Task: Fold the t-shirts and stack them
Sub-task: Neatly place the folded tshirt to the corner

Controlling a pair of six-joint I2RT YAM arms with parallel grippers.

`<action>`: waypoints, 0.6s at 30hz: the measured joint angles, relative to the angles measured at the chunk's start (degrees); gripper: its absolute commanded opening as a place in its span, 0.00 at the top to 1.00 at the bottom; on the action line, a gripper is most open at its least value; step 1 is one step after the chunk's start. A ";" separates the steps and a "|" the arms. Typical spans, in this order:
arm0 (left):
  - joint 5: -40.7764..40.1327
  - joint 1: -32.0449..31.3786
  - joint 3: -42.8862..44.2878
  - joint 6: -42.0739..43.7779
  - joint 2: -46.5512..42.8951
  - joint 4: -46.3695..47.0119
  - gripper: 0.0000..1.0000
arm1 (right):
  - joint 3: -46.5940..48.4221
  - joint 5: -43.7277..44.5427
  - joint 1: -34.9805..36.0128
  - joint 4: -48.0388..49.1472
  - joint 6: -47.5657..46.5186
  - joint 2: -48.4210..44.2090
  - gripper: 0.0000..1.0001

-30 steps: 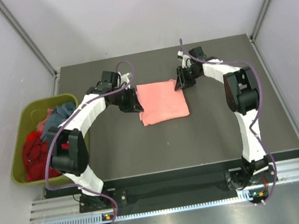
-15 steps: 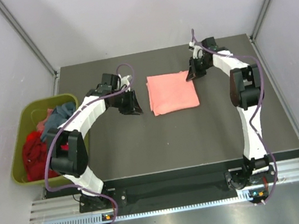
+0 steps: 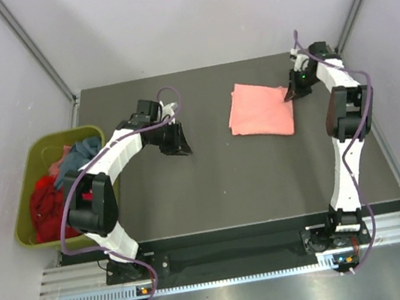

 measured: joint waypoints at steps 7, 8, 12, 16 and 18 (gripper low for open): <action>0.50 0.00 -0.24 0.00 0.00 0.07 0.71 | 9.07 4.72 -7.32 -2.08 -2.34 2.67 1.00; 0.50 0.00 -0.24 0.00 0.02 0.02 0.72 | 10.32 5.44 -8.13 -1.90 -2.73 3.10 1.00; 0.52 0.00 -0.24 0.02 0.07 0.04 0.71 | 15.37 8.81 -9.86 -0.24 -4.37 5.79 1.00; 0.98 0.00 -0.24 0.00 0.76 0.22 0.71 | 18.21 11.13 -10.23 3.58 -5.40 8.55 1.00; 1.51 0.00 -0.26 0.02 1.44 0.26 0.71 | 18.38 11.93 -10.21 6.82 -6.05 9.44 1.00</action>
